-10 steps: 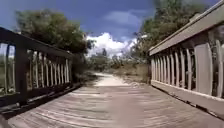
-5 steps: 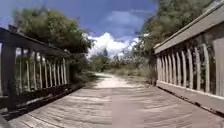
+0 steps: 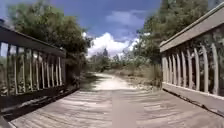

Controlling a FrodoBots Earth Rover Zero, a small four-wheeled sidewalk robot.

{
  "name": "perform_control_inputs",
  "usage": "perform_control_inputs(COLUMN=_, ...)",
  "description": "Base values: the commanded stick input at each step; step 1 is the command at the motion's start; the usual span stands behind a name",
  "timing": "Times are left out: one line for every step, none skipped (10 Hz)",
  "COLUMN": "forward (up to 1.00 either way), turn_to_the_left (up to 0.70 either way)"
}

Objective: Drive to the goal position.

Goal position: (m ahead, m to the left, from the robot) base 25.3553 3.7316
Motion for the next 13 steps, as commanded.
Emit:
perform_control_inputs(forward=0.50, turn_to_the_left=0.00)
perform_control_inputs(forward=0.50, turn_to_the_left=0.00)
perform_control_inputs(forward=0.50, turn_to_the_left=0.00)
perform_control_inputs(forward=0.50, turn_to_the_left=0.00)
perform_control_inputs(forward=0.50, turn_to_the_left=0.00)
perform_control_inputs(forward=0.50, turn_to_the_left=0.00)
perform_control_inputs(forward=0.50, turn_to_the_left=0.00)
perform_control_inputs(forward=0.50, turn_to_the_left=0.00)
perform_control_inputs(forward=0.50, turn_to_the_left=0.00)
perform_control_inputs(forward=0.50, turn_to_the_left=0.00)
perform_control_inputs(forward=0.50, turn_to_the_left=0.00)
perform_control_inputs(forward=0.50, turn_to_the_left=0.00)
perform_control_inputs(forward=0.50, turn_to_the_left=0.00)
